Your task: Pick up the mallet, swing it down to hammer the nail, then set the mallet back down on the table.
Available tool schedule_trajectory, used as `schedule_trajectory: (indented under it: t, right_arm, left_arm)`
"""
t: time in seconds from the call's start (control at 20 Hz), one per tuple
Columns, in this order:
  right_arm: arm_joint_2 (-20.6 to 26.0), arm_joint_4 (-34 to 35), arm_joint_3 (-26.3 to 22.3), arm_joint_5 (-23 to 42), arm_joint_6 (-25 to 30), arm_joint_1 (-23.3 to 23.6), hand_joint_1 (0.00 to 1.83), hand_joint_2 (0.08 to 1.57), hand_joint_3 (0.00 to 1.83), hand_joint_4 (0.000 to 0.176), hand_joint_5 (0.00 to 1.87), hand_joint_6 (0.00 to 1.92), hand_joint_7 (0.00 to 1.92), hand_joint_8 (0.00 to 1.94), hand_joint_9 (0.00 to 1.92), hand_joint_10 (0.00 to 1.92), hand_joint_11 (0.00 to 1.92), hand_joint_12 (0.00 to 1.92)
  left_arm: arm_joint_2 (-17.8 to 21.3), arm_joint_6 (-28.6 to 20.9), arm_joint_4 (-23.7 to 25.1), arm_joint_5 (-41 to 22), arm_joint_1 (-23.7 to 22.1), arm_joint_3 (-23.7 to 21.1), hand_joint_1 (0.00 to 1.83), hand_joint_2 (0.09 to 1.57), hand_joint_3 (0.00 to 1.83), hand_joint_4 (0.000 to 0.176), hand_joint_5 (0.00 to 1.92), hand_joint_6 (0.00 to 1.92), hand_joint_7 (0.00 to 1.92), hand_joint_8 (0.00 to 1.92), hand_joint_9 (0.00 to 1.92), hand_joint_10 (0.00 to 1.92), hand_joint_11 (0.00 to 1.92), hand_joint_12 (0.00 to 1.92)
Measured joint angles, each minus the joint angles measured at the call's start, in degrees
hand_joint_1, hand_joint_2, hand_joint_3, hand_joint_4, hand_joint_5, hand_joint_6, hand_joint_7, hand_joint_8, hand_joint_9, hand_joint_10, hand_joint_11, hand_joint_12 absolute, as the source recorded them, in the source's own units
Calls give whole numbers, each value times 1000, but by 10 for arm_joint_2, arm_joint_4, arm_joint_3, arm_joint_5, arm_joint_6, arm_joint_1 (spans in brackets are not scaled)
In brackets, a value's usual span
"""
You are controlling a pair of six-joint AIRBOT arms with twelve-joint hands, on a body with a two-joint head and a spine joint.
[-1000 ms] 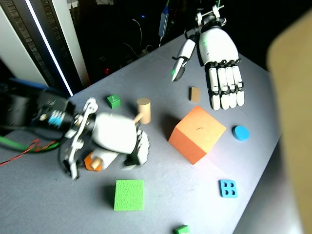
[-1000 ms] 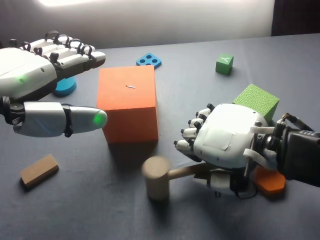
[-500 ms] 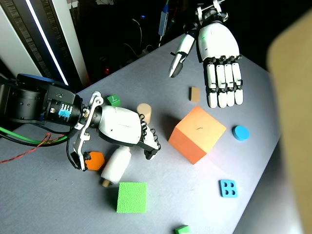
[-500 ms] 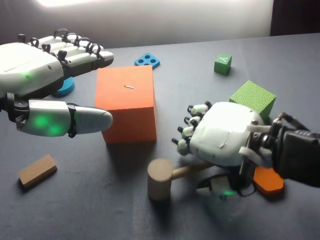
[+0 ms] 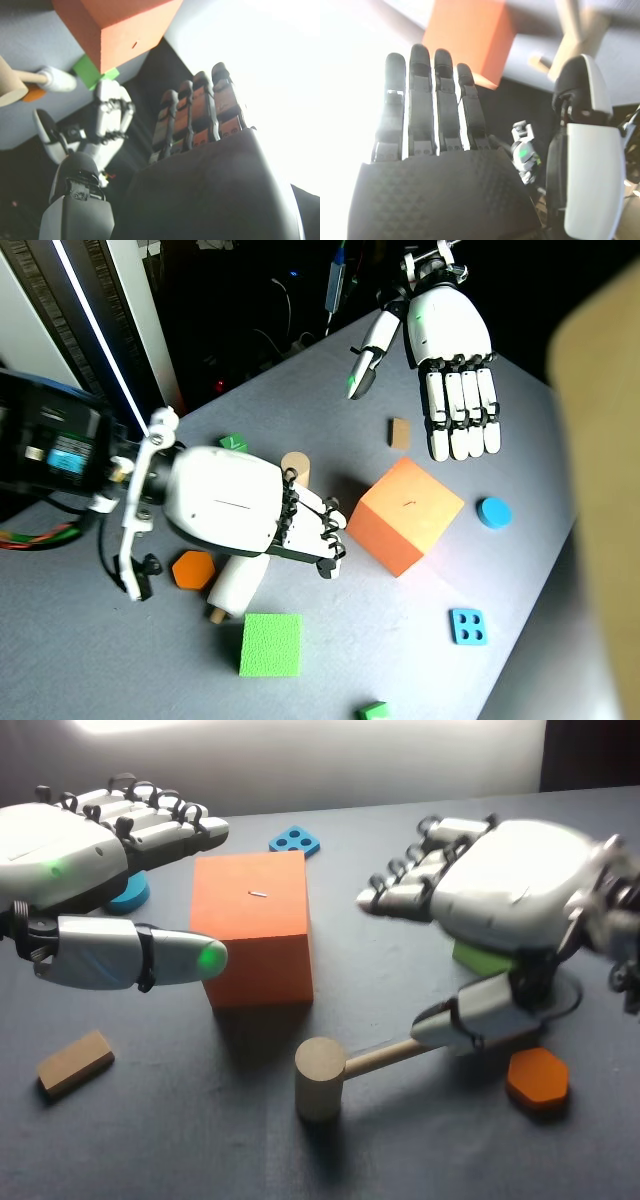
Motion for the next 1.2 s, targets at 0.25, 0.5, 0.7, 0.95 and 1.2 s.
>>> schedule_trajectory:
  t: [0.25, 0.5, 0.7, 0.95, 1.2]
  right_arm:
    - [98, 35, -69, -39, 10, 31, 503, 887, 0, 0, 288, 7, 340, 10, 358, 14, 0, 866]
    - [119, 69, -75, -47, 10, 42, 491, 905, 3, 0, 463, 36, 522, 91, 539, 118, 0, 1118]
    - [108, 71, -78, -46, -7, 32, 419, 1001, 4, 0, 146, 1349, 95, 1665, 136, 1753, 60, 1868]
    - [103, 72, -78, -37, -25, 25, 342, 1116, 5, 0, 547, 1921, 552, 1941, 548, 1921, 679, 1921]
    - [98, 72, -78, -36, -28, 25, 216, 1120, 6, 0, 1739, 1921, 1749, 1941, 1788, 1921, 1844, 1921]
  left_arm:
    - [2, -3, -2, 9, -1, -5, 0, 1098, 0, 0, 64, 3, 60, 6, 54, 8, 8, 34]
    - [2, 4, 0, 29, -7, -8, 0, 1109, 0, 0, 246, 9, 271, 12, 246, 14, 127, 99]
    - [2, 12, -1, 33, -10, -8, 0, 1203, 2, 0, 146, 1829, 198, 1830, 184, 1772, 9, 1711]
    - [2, 25, -2, 36, -26, -7, 0, 1272, 8, 0, 952, 1921, 986, 1921, 944, 1921, 941, 1921]
    - [2, 26, -2, 43, -26, -12, 2, 1238, 5, 161, 1386, 1921, 1563, 1921, 1629, 1921, 1616, 1921]
